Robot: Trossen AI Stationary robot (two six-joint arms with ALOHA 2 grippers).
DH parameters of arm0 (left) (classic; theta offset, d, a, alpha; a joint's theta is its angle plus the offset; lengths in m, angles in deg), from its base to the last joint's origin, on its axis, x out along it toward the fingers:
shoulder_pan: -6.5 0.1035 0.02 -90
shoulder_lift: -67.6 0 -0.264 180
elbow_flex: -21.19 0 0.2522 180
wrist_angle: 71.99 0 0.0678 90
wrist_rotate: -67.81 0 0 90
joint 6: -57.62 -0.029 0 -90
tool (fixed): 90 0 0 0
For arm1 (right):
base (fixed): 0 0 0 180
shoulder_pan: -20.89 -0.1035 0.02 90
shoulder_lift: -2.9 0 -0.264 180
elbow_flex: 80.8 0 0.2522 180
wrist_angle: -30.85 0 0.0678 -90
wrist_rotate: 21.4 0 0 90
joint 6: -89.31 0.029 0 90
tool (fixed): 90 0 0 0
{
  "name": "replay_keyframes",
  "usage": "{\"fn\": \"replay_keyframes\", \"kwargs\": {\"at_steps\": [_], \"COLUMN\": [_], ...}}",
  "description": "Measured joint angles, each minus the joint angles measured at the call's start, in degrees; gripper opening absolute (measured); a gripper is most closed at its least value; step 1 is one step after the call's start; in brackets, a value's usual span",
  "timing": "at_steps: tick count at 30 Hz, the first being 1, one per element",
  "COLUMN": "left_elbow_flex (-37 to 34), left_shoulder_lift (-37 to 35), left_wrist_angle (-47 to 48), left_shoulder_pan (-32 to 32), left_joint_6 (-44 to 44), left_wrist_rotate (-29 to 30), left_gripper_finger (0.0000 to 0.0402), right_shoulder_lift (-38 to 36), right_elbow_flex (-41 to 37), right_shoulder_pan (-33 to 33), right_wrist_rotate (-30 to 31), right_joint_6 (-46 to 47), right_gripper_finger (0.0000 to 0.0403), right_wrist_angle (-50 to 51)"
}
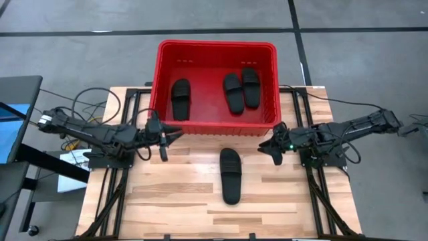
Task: Pick and place slides into bin
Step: Put the black slide into the red container
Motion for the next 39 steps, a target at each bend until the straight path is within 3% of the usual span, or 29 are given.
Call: {"fn": "replay_keyframes", "kwargs": {"at_steps": [13, 22, 31, 39], "left_elbow_flex": [-11.1, -12.4, -12.4, -12.4], "left_shoulder_lift": [0.0, 0.0, 0.0, 0.0], "left_wrist_angle": [-11.4, -12.3, -9.0, -9.0], "left_shoulder_pan": [-10.4, -18.3, -23.1, -23.7], "left_joint_6": [8.7, 11.5, 13.5, 13.2], "left_wrist_rotate": [1.5, 4.7, 9.0, 8.6], "left_gripper_finger": [0.0075, 0.0075, 0.0075, 0.0075], "right_shoulder_lift": [0.0, 0.0, 2.7, 16.0], "right_elbow_flex": [0.0, 0.0, 0.0, 0.1], "right_shoulder_pan": [-5.8, -12.8, -24.2, -31.1], "right_wrist_rotate": [0.0, 0.9, 13.4, 21.2], "right_joint_6": [1.8, 8.5, 19.9, 30.6], "right_gripper_finger": [0.0127, 0.0127, 0.0127, 0.0127], "right_wrist_angle": [0.0, -0.1, -0.3, -4.0]}}
